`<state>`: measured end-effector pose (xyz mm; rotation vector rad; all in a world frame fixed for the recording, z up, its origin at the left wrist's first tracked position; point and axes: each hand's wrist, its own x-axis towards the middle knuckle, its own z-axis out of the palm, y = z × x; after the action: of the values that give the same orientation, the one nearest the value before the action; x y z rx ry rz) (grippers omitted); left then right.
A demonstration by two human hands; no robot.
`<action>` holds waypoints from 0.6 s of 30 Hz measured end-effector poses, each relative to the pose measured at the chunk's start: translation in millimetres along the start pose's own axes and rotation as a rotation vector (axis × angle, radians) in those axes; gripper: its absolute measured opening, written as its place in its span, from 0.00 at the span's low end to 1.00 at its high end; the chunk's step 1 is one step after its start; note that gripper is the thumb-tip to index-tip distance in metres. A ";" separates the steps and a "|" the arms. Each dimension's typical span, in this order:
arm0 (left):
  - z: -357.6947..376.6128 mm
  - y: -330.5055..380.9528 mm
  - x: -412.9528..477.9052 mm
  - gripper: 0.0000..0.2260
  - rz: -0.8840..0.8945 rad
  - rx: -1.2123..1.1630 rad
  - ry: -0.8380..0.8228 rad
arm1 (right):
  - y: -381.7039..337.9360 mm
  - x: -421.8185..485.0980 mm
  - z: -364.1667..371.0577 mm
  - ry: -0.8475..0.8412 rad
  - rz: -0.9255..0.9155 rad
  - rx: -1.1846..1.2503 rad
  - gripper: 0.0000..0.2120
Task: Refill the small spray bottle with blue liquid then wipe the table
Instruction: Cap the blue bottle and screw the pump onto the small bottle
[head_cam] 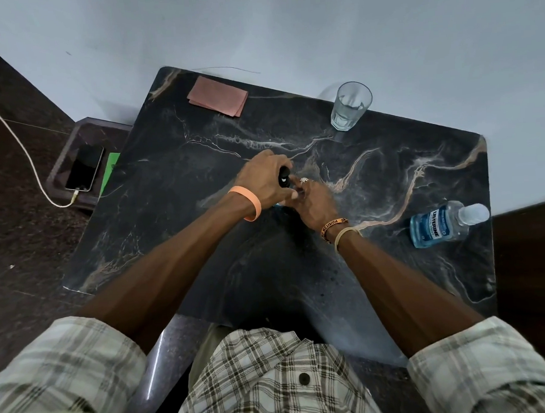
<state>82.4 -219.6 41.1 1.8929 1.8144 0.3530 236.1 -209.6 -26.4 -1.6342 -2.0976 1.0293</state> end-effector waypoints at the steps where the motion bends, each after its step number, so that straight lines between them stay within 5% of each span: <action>1: -1.3 1.0 0.7 0.17 0.001 0.009 0.001 | 0.0 0.1 0.4 0.000 -0.004 0.011 0.23; 14: -3.9 0.1 3.3 0.06 -0.008 0.065 -0.067 | 6.4 1.9 5.6 0.038 -0.002 0.075 0.24; 18: -3.6 -3.6 3.1 0.14 -0.014 0.030 -0.049 | 6.5 1.6 5.2 0.009 -0.026 0.012 0.23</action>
<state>77.8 -215.9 41.9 1.8918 1.8098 0.2735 237.1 -209.3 -34.8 -1.5991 -2.0972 1.0230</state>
